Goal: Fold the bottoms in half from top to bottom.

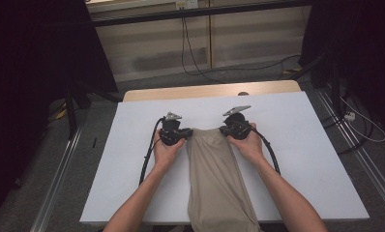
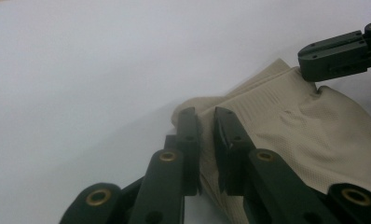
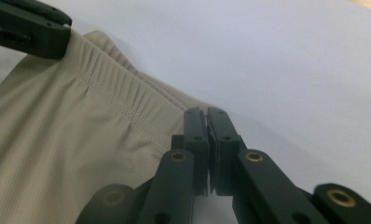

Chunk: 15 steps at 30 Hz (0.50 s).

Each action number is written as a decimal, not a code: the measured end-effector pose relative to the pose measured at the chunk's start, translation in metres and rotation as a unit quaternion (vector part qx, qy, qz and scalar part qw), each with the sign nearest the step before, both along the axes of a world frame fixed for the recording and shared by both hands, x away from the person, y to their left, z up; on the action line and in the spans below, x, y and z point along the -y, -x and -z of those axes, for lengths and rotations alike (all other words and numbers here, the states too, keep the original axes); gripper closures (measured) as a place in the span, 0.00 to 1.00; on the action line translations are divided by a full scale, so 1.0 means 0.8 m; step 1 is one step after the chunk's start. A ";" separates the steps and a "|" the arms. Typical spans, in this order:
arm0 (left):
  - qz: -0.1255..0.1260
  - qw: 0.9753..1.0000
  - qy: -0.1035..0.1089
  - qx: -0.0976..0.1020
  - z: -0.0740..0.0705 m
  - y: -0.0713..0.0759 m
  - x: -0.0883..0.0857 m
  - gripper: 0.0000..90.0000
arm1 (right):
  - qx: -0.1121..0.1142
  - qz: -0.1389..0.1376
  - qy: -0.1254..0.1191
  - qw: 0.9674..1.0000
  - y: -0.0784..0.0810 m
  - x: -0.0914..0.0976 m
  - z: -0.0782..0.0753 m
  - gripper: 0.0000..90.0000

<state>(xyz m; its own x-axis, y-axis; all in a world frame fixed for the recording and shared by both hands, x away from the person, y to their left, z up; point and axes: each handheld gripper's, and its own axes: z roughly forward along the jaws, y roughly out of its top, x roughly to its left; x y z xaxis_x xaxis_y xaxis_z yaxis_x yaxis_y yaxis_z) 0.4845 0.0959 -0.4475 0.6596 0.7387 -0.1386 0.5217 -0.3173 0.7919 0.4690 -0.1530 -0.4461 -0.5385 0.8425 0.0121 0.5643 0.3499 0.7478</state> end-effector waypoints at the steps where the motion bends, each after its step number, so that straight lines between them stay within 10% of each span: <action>1: -0.004 1.000 -0.001 0.002 0.001 -0.001 0.003 0.90 | -0.002 0.001 0.001 1.000 -0.001 0.000 0.001 0.97; 15: -0.024 0.999 -0.005 -0.024 0.017 -0.014 -0.005 0.66 | -0.046 -0.001 -0.102 0.994 -0.022 0.025 0.022 0.69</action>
<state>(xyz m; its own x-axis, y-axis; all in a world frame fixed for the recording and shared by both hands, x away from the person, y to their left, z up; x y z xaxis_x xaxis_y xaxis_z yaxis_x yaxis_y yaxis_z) 0.4954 0.1000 -0.4607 0.6160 0.7712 -0.1604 0.5732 -0.2992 0.7628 0.4866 -0.1728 -0.4640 -0.5281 0.8169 0.2319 0.6334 0.1971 0.7483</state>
